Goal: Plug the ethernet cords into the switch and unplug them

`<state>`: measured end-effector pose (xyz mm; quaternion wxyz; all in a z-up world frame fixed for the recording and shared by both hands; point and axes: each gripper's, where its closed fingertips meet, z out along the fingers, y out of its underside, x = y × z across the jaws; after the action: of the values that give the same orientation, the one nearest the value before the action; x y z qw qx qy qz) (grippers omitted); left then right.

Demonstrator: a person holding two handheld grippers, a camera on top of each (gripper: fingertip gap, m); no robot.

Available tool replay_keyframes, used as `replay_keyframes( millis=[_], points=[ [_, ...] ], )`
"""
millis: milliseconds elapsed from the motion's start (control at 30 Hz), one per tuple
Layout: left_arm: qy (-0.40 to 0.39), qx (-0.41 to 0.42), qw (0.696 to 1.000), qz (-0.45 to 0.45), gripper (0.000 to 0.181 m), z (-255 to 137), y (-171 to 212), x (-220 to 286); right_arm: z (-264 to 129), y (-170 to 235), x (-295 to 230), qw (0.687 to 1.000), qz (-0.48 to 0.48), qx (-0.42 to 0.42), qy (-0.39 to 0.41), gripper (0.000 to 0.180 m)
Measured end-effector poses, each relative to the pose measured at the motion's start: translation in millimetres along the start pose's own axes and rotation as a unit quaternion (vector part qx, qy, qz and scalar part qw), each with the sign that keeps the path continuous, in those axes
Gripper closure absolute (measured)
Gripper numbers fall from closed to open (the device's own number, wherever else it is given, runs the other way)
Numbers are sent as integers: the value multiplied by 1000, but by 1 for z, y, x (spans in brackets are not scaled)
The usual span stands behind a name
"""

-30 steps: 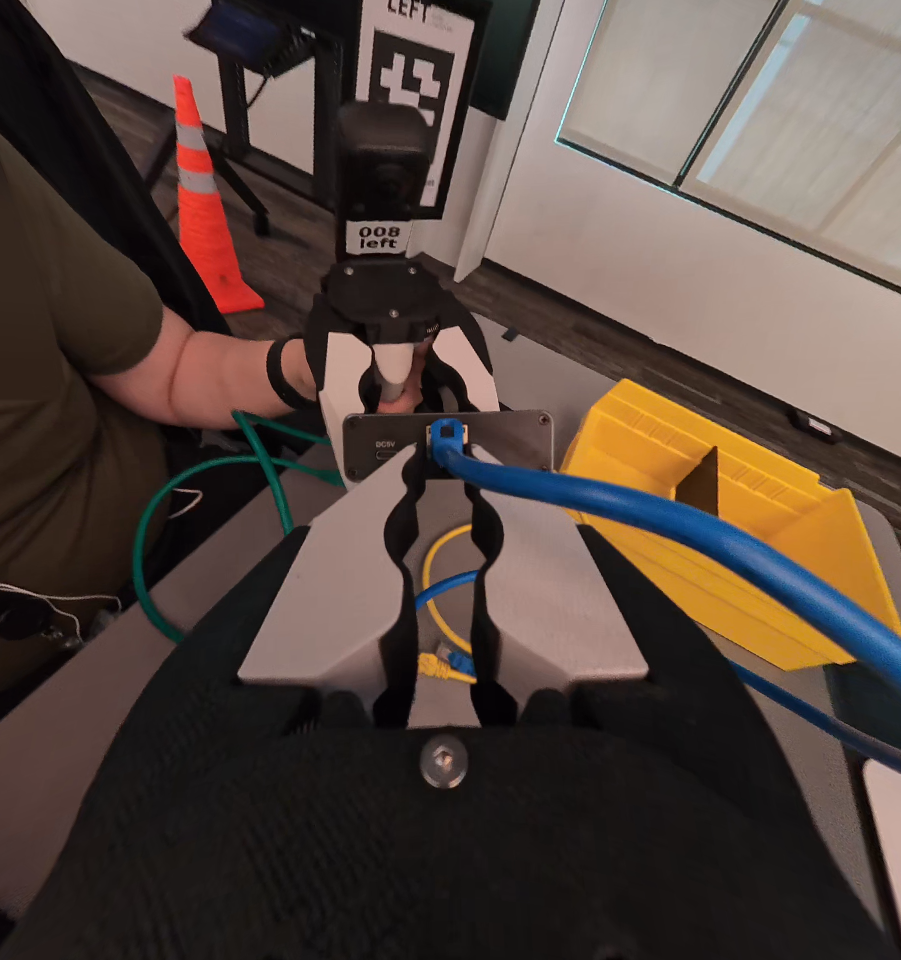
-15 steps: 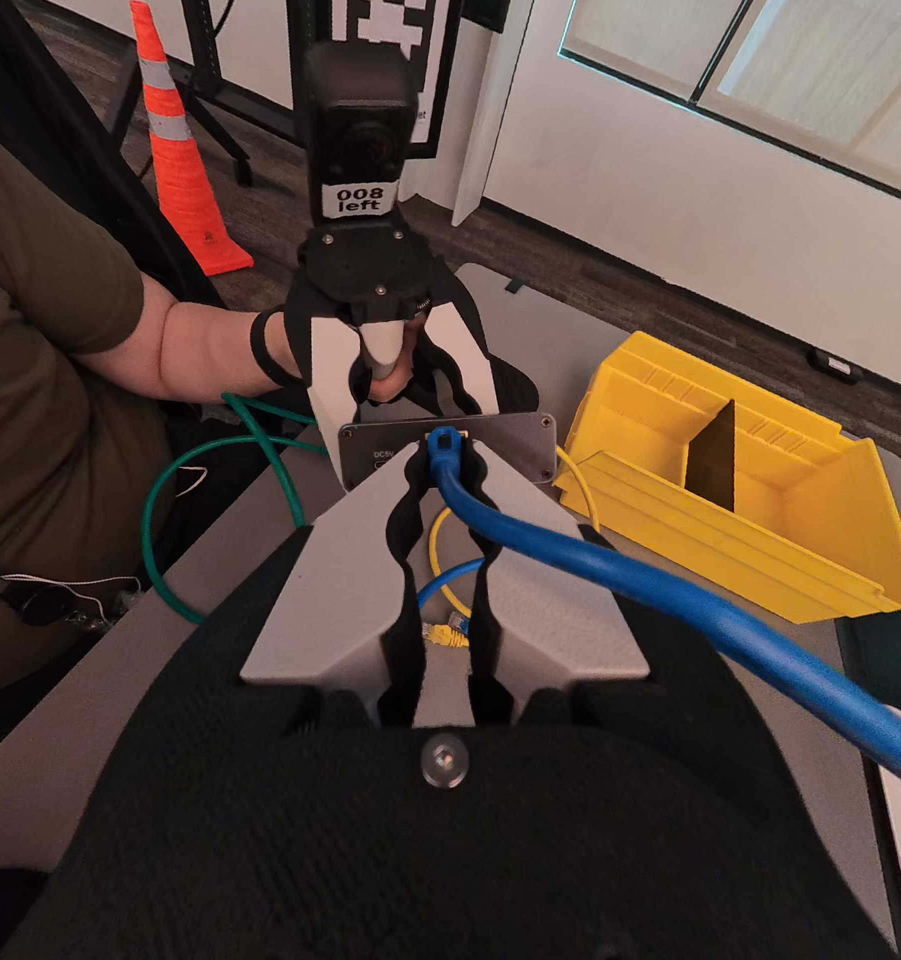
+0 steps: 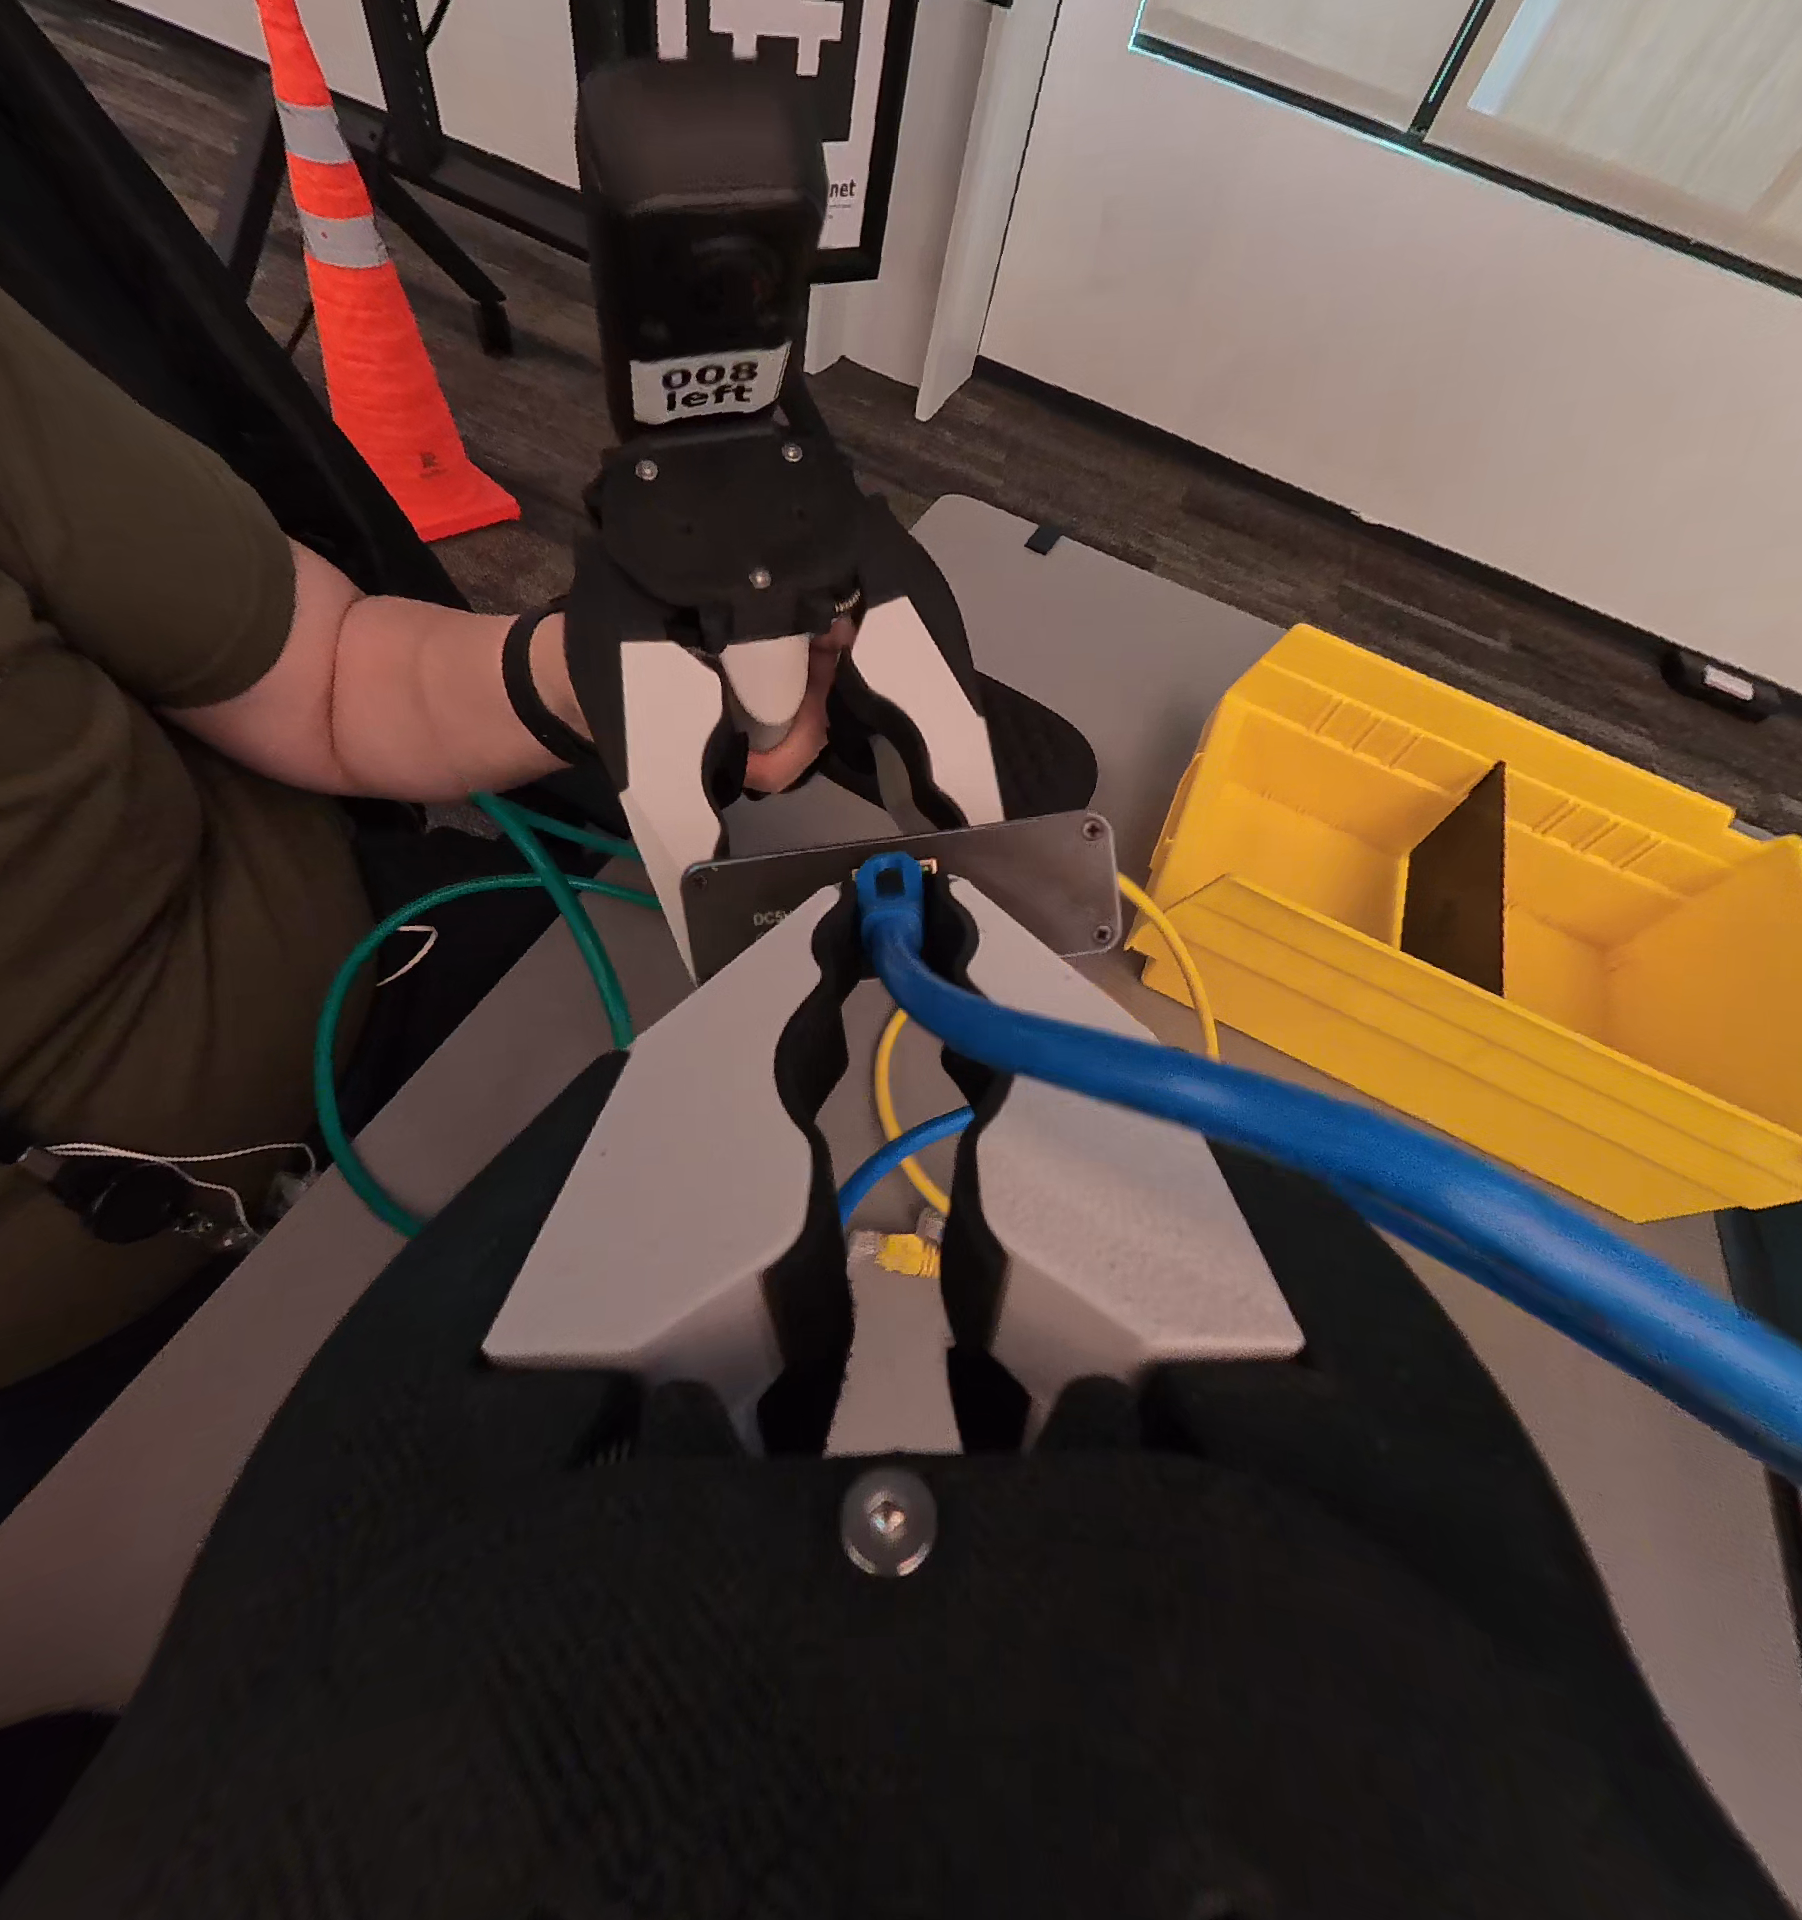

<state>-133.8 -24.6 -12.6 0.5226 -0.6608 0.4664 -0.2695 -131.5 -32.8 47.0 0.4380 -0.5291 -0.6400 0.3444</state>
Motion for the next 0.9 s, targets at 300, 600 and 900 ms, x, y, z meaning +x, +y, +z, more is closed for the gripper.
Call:
replay_keyframes(
  millis=[300, 600, 900],
  points=[
    [12, 18, 1000, 0, 107, -4, -5, -8, -12, -12, 7, 999, -7, 41, 23, 165],
    [3, -13, 1000, 17, 108, -7, -3, -2, -12, -7, 1, 1000, -5, 20, 7, 168],
    [22, -9, 1000, -10, 108, -1, 2, 1, -4, -8, -1, 1000, 3, 11, 5, 168]
  ],
)
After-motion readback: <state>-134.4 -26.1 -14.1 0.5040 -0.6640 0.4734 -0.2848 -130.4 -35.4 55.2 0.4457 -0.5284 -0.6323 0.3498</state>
